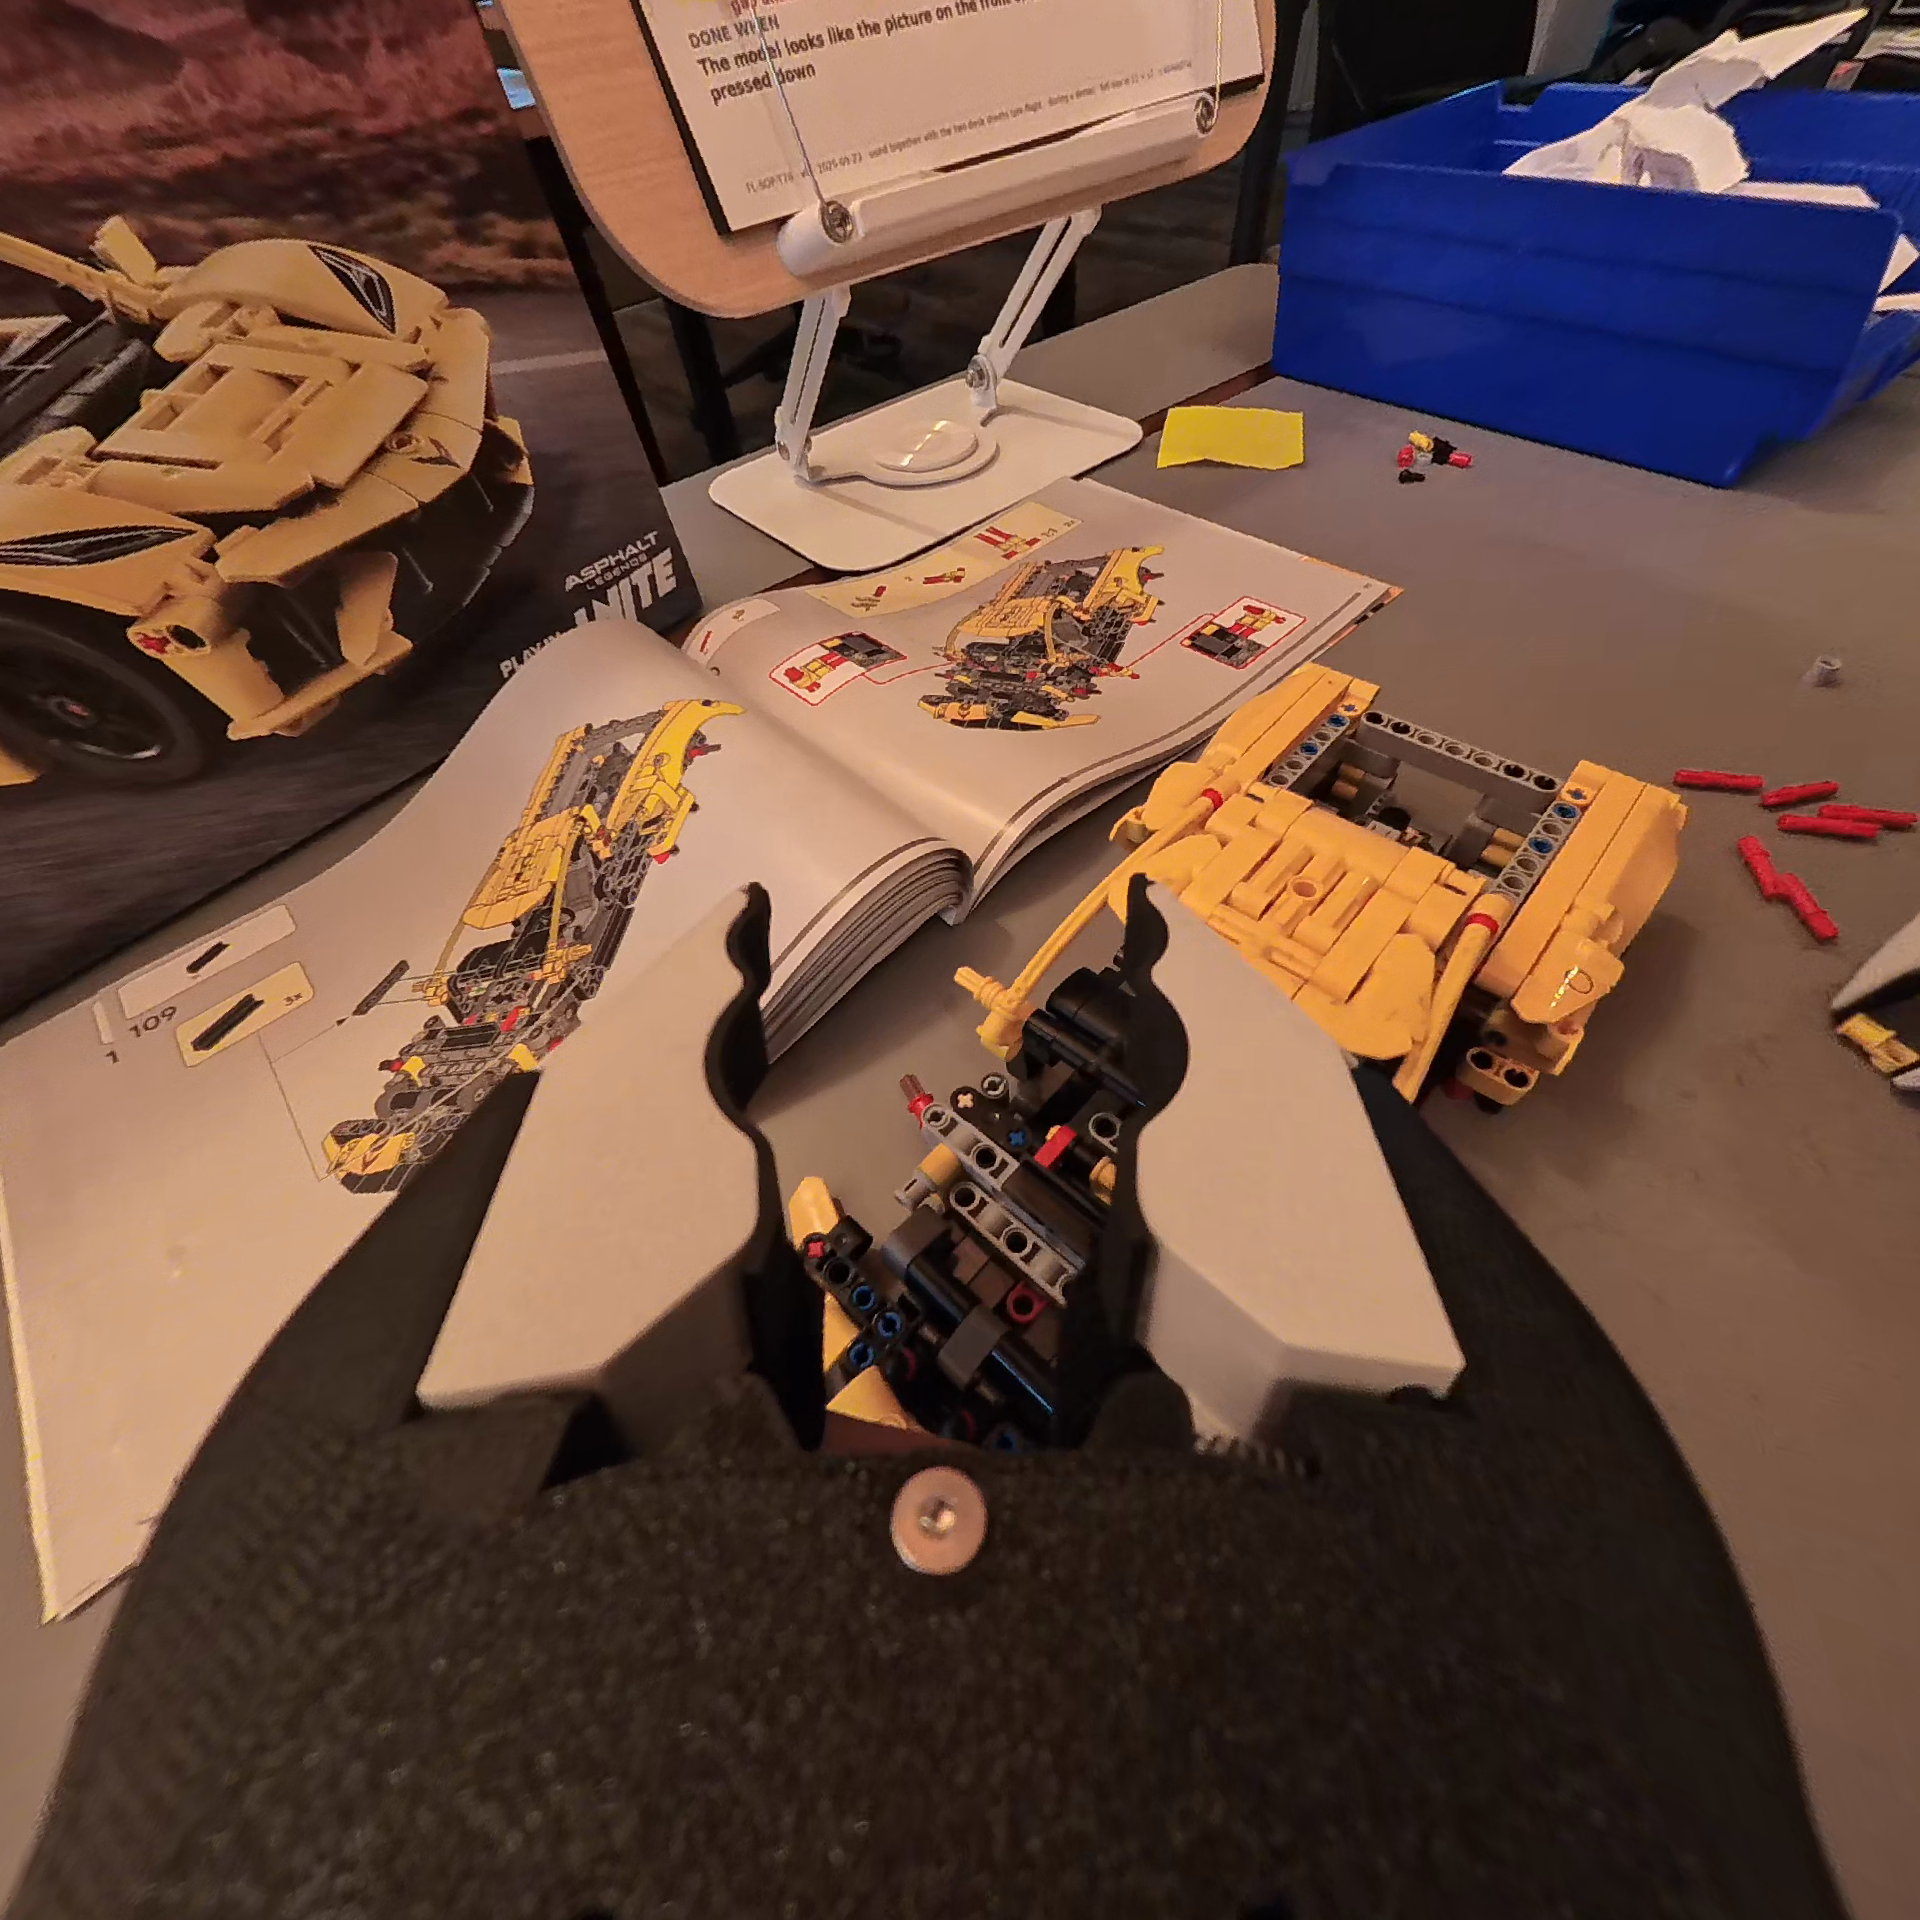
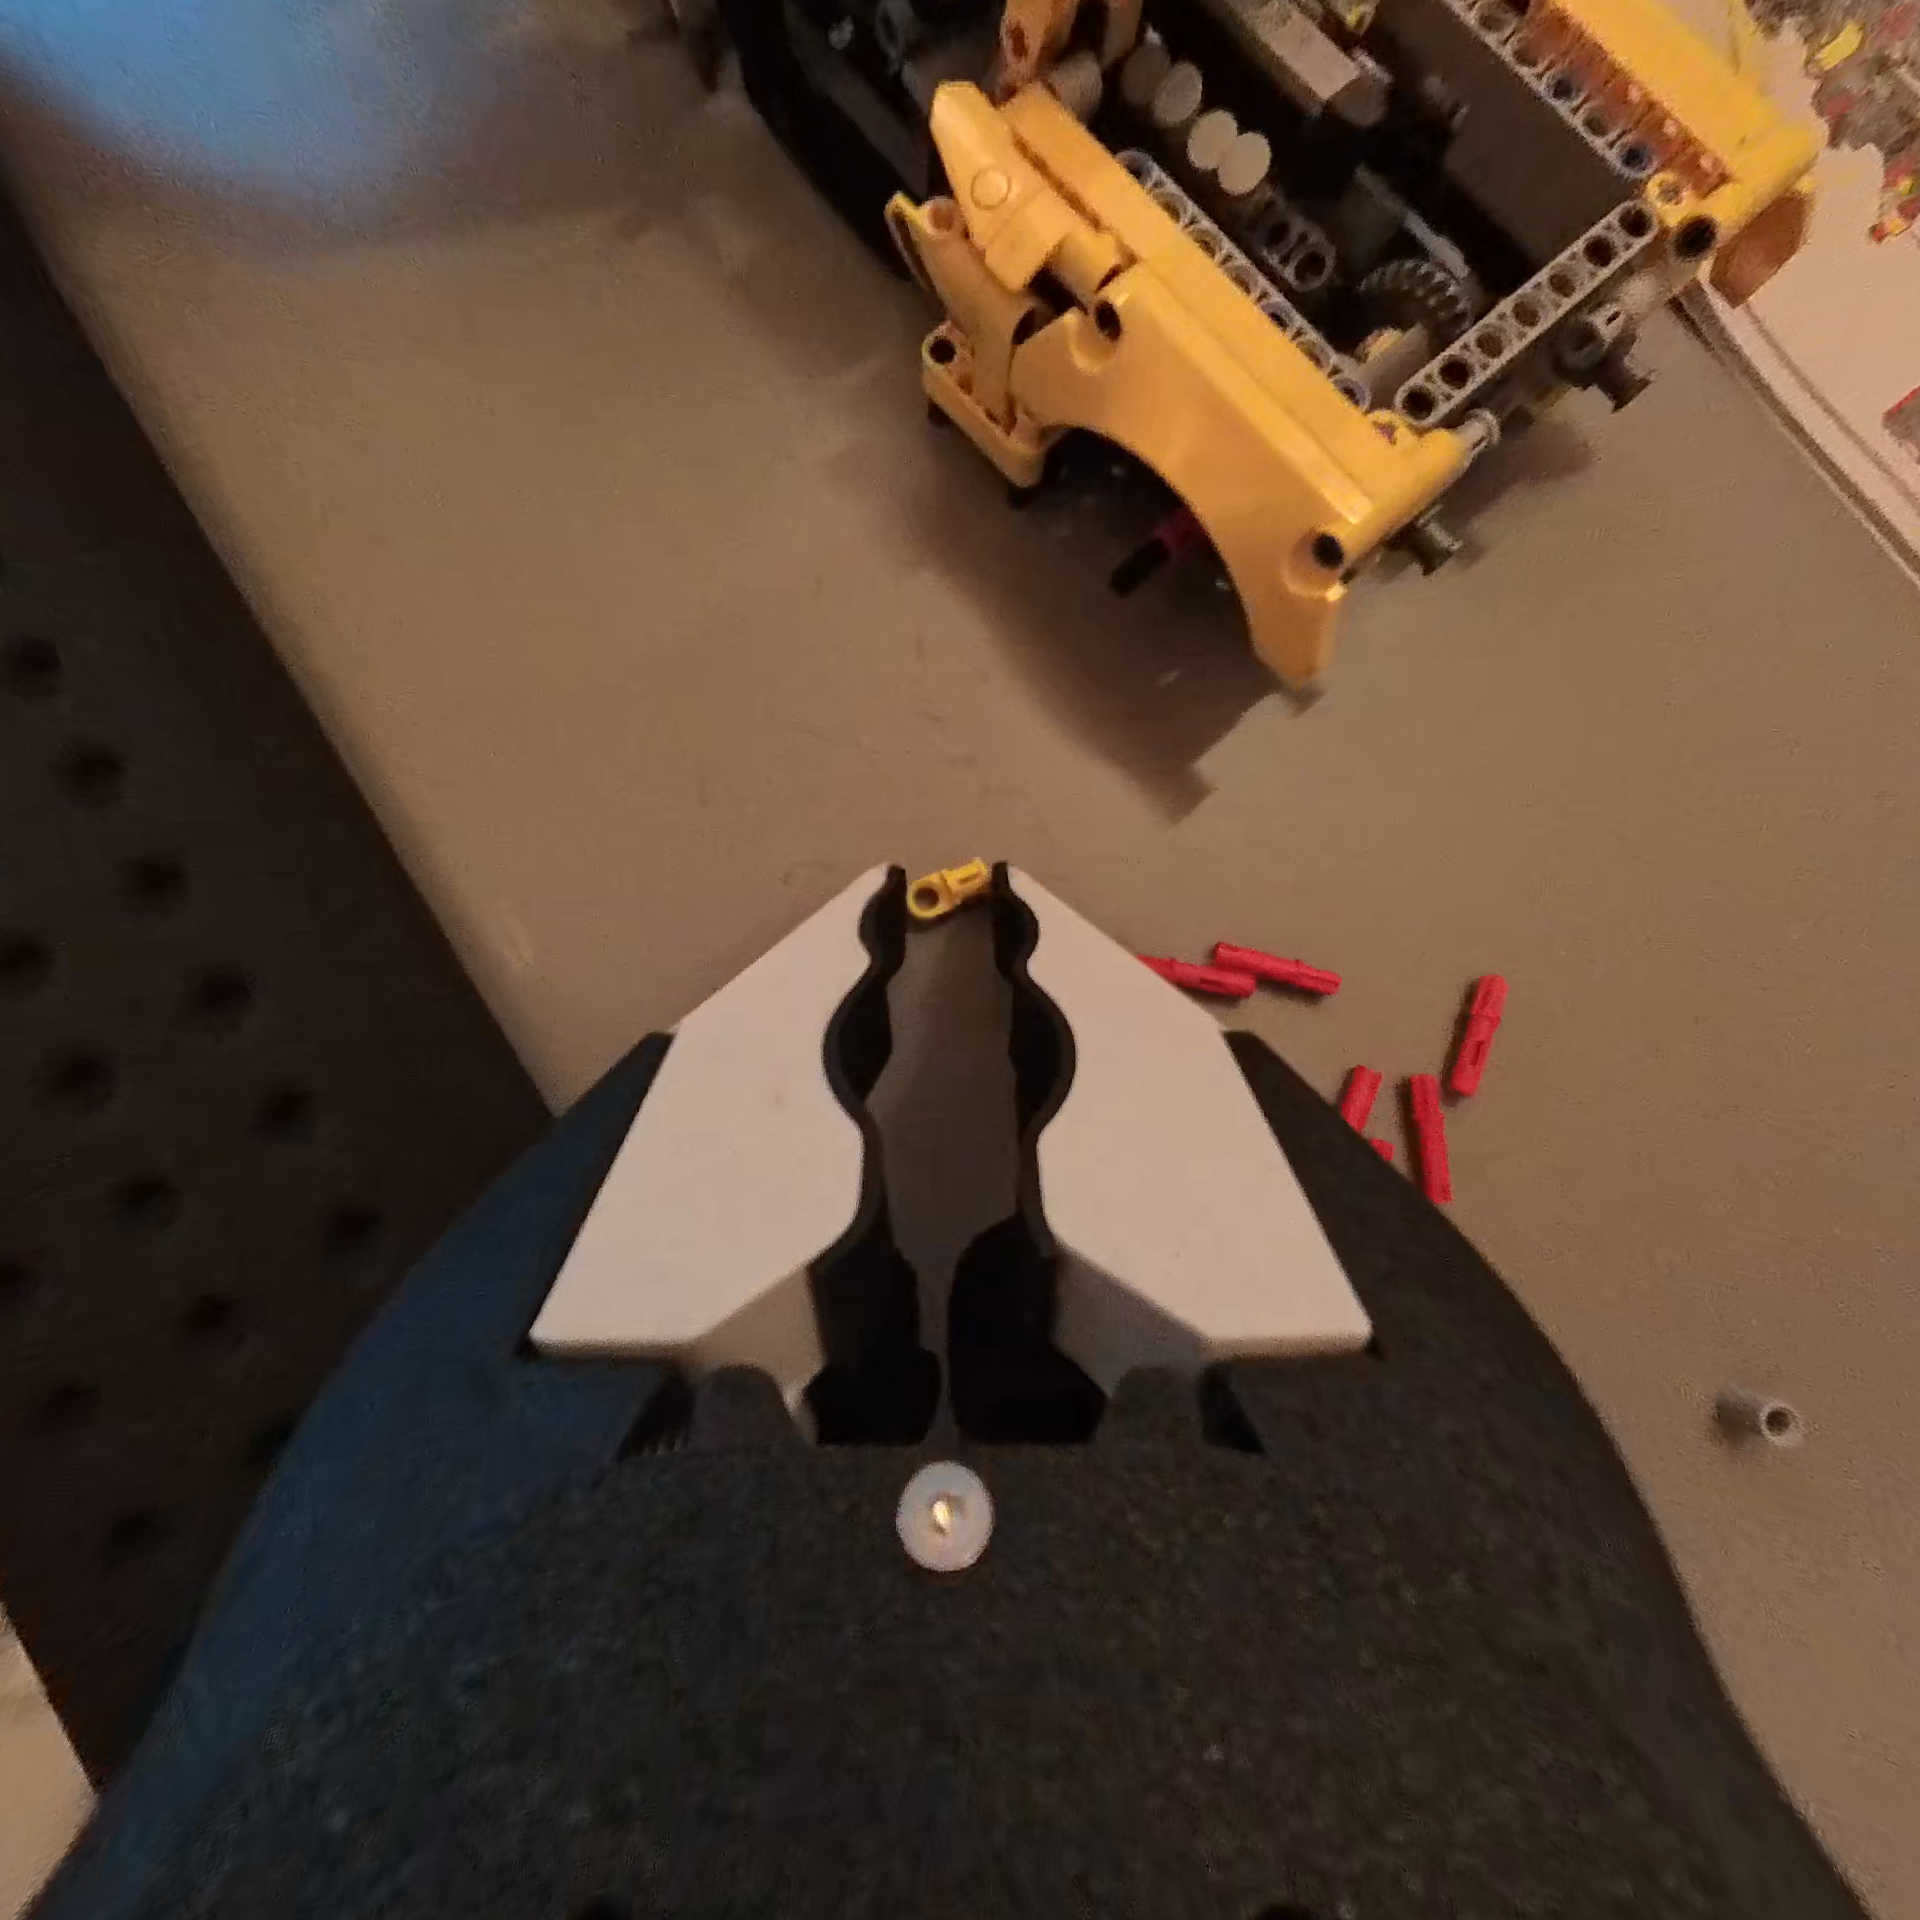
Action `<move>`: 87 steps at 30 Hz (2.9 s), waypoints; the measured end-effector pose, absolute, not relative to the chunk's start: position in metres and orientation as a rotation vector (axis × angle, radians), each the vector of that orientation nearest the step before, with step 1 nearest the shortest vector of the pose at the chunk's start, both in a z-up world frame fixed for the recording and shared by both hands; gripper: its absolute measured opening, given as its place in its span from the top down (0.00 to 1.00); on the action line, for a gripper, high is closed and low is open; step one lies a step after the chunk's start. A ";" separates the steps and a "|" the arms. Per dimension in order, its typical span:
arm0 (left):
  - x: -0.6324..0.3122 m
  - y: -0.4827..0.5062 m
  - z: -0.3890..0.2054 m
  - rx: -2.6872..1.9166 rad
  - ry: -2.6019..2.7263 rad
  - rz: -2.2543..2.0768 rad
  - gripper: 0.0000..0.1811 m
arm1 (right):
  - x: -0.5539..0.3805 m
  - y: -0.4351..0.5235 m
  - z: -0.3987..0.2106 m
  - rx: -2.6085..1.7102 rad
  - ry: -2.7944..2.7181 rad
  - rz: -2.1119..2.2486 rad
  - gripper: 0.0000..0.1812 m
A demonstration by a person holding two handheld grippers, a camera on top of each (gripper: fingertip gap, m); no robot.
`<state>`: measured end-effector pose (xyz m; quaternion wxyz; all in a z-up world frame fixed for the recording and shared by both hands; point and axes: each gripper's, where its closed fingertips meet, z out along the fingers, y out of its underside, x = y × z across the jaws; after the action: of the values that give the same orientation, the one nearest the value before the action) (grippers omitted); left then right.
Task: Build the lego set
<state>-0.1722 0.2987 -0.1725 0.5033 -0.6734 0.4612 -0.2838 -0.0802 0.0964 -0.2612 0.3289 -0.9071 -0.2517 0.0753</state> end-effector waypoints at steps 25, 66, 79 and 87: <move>-0.175 0.302 -0.167 -1.574 1.099 -0.643 0.67 | 0.008 0.038 -0.253 -2.460 -0.456 0.136 0.87; -0.123 0.191 -0.186 -1.013 1.637 -0.327 0.81 | -0.129 0.175 -0.164 -2.022 -0.635 1.280 0.99; -0.125 0.184 -0.190 -0.993 1.641 -0.370 0.85 | -0.133 0.166 -0.186 -2.089 -0.630 1.286 0.99; -0.122 0.171 -0.198 -0.941 1.684 -0.365 0.88 | -0.136 0.163 -0.192 -2.112 -0.659 1.265 0.99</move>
<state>-0.1219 0.1713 -0.1978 0.5556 -0.3985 0.7132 -0.1545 -0.1363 0.1629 -0.1918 0.2923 -0.7924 -0.2472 0.4749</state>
